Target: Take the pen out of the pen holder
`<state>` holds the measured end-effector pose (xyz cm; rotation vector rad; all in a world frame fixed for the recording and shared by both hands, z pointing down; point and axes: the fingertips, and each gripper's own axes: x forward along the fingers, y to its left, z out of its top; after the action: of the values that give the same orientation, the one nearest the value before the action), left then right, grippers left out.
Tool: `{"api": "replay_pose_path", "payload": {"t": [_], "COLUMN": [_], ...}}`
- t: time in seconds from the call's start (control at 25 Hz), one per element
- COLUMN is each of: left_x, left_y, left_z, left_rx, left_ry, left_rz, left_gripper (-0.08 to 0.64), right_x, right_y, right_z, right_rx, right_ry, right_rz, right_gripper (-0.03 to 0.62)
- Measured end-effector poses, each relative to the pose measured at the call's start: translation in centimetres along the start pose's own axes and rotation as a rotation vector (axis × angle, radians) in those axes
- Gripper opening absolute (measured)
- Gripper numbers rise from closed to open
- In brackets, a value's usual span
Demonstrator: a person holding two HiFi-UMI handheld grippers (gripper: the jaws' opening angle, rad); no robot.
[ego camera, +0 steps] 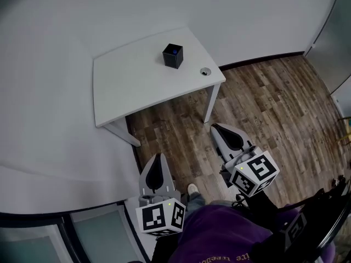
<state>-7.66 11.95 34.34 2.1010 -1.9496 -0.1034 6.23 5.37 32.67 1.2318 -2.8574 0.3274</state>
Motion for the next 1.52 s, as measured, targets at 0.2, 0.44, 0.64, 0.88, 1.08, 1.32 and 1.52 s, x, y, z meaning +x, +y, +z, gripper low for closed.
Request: {"api": "replay_pose_path", "payload": {"t": [0.2,0.44,0.64,0.88,1.08,1.32,1.52], "left_x": [2.2,3.9,5.8,9.7,14.1,19.1,22.6], "left_y": [1.7,3.0,3.2,3.6,3.3,3.1,3.3], "left_z": [0.2,-0.3,-0.3,0.3,1.1,1.9,2.7], "left_rx": [-0.016,-0.037,-0.038,-0.039,-0.037,-0.042,-0.051], "left_ry": [0.007,0.027,0.033,0.03,0.023,0.023,0.013], "left_rz": [-0.013,-0.01,-0.021,0.008,0.02,0.048,0.087], "left_gripper": [0.008,0.008,0.008,0.008,0.006,0.008,0.008], "right_x": [2.8,4.8,5.9,9.1,12.4,16.4,19.6], "right_y": [0.1,-0.4,-2.0,-5.0,-8.2,-11.8,-14.3], "right_z": [0.1,-0.5,-0.7,0.3,1.4,2.7,3.7], "right_rx": [-0.002,-0.002,0.009,0.009,0.011,0.006,-0.005], "right_ry": [0.006,0.029,0.026,0.027,0.019,0.025,0.039], "right_rz": [0.002,-0.007,-0.027,-0.014,0.006,0.038,0.077], "right_gripper": [0.011,0.011,0.011,0.011,0.011,0.011,0.011]}}
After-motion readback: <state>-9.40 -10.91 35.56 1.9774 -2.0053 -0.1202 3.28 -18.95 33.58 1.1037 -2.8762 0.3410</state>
